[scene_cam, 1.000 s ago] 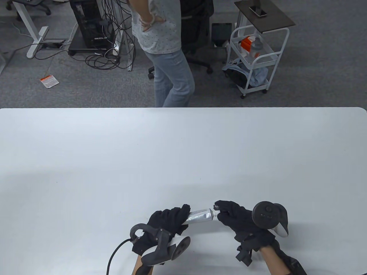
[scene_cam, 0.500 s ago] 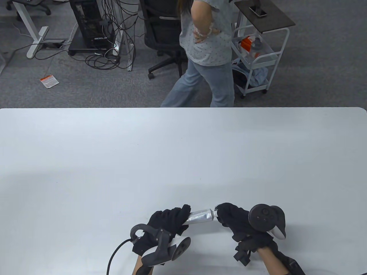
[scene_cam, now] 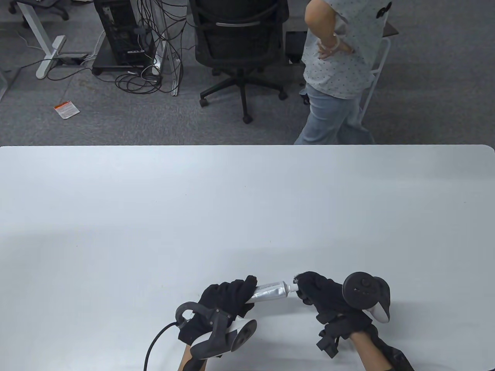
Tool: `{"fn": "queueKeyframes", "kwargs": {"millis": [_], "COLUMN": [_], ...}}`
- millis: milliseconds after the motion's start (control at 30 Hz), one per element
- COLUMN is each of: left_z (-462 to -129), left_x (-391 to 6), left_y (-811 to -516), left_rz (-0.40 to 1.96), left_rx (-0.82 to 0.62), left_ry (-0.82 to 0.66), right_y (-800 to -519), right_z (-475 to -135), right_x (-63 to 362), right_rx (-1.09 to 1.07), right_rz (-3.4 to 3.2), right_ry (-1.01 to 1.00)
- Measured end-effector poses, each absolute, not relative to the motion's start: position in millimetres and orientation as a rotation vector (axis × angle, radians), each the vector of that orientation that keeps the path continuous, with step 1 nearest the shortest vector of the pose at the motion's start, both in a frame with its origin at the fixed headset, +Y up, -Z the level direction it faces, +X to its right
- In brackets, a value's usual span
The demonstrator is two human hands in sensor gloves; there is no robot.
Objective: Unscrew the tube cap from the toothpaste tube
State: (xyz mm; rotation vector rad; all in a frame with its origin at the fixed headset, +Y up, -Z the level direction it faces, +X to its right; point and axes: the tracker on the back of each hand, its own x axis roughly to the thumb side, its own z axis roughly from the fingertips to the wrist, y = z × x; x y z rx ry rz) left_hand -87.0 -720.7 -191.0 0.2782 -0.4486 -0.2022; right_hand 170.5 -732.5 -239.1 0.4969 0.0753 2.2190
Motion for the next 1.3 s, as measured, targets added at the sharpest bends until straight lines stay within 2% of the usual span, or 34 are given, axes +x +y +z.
{"fn": "queueKeyframes", "kwargs": {"millis": [300, 467, 600, 1067, 1300], "left_z": [-191, -191, -192, -192, -192], "left_x": [-87, -89, -89, -88, -88], "left_y": [-721, -719, -719, -720, -721], "left_rz": [-0.213, -0.221, -0.212, -0.226, -0.221], "left_rx": [0.274, 0.283, 0.285, 0.268, 0.268], "left_ry": [-0.442, -0.427, -0.43, -0.433, -0.436], "right_y": [-728, -733, -735, -730, -738], "right_z": [-238, -238, -240, -237, -241], "right_x": [169, 176, 174, 167, 175], "right_rx": [0.605, 0.511, 0.476, 0.648, 0.509], "right_rz": [2.174, 2.244, 2.201, 2.245, 2.161], "right_ry": [0.099, 0.027, 0.061, 0.096, 0.081]}}
